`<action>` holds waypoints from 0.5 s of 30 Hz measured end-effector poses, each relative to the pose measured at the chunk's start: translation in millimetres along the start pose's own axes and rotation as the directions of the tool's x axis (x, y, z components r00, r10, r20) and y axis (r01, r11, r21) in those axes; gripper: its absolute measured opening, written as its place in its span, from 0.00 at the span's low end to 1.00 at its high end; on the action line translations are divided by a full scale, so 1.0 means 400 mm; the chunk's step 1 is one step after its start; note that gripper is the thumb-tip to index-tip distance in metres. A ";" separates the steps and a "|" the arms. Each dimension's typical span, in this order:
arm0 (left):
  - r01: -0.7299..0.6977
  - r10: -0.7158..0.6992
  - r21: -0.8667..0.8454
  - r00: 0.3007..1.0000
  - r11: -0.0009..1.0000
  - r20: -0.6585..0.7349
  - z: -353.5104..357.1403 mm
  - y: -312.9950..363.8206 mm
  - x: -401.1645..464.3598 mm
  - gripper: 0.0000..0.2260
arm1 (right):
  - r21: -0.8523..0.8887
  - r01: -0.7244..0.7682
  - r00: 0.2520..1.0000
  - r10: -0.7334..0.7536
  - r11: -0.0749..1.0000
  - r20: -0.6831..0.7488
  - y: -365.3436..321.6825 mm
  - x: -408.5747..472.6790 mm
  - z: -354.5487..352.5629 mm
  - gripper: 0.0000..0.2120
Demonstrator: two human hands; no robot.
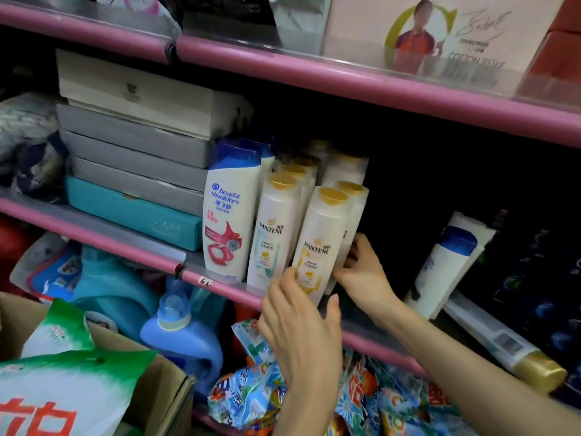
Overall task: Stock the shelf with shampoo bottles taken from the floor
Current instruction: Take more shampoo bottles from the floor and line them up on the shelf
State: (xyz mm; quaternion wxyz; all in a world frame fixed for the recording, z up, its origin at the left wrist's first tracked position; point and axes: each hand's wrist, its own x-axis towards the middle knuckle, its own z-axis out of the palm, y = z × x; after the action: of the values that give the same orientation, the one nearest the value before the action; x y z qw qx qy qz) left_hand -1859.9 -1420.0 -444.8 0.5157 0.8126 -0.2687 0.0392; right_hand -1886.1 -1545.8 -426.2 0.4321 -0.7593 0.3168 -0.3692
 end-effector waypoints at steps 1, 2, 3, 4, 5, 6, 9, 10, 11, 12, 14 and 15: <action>0.007 -0.007 0.014 1.000 1.000 -0.004 0.006 -0.002 0.000 0.31 | -0.026 -0.017 1.000 0.018 1.000 0.025 0.017 -0.006 0.004 0.17; 0.015 -0.015 0.029 1.000 0.999 -0.010 0.011 -0.004 0.002 0.32 | -0.054 -0.031 0.999 0.033 0.998 0.040 0.033 -0.010 0.007 0.16; 0.023 -0.022 0.046 1.000 0.999 -0.018 0.017 -0.006 0.005 0.32 | -0.075 -0.041 0.998 0.045 0.996 0.046 0.045 -0.011 0.009 0.14; 0.031 -0.029 0.064 0.999 0.997 -0.026 0.023 -0.007 0.008 0.32 | -0.090 -0.047 0.998 0.051 0.995 0.046 0.052 -0.006 0.012 0.13; 0.037 -0.035 0.084 0.999 0.996 -0.032 0.028 -0.009 0.010 0.32 | -0.107 -0.048 0.997 0.053 0.993 0.050 0.055 0.002 0.014 0.13; 0.041 -0.038 0.105 0.999 0.994 -0.034 0.032 -0.009 0.012 0.32 | -0.126 -0.045 0.997 0.053 0.991 0.060 0.055 0.010 0.017 0.13; 0.027 -0.020 0.164 0.999 0.986 -0.044 0.041 -0.009 0.015 0.32 | -0.137 -0.039 0.995 0.051 0.990 0.088 0.056 0.025 0.031 0.17; 0.014 -0.005 0.182 0.999 0.983 -0.052 0.044 -0.010 0.016 0.32 | -0.132 -0.034 0.995 0.046 0.991 0.089 0.058 0.024 0.035 0.17; 0.003 0.009 0.197 0.998 0.980 -0.060 0.047 -0.011 0.017 0.31 | -0.127 -0.030 0.995 0.041 0.991 0.088 0.060 0.023 0.039 0.18; -0.005 0.019 0.205 0.997 0.979 -0.068 0.049 -0.012 0.018 0.31 | -0.121 -0.027 0.996 0.037 0.992 0.087 0.061 0.022 0.042 0.17; -0.010 0.027 0.206 0.996 0.978 -0.083 0.053 -0.013 0.021 0.31 | -0.114 -0.019 0.996 0.028 0.993 0.083 0.062 0.024 0.044 0.16; -0.011 0.029 0.206 0.996 0.979 -0.088 0.054 -0.014 0.021 0.31 | -0.114 -0.015 0.996 0.024 0.993 0.082 0.063 0.025 0.044 0.16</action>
State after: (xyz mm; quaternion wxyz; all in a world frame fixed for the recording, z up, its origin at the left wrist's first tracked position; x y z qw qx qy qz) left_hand -1854.6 -1440.1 -456.6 0.4404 0.8561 -0.2479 0.1084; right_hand -1870.4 -1557.0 -452.0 0.4048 -0.7941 0.3264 -0.3146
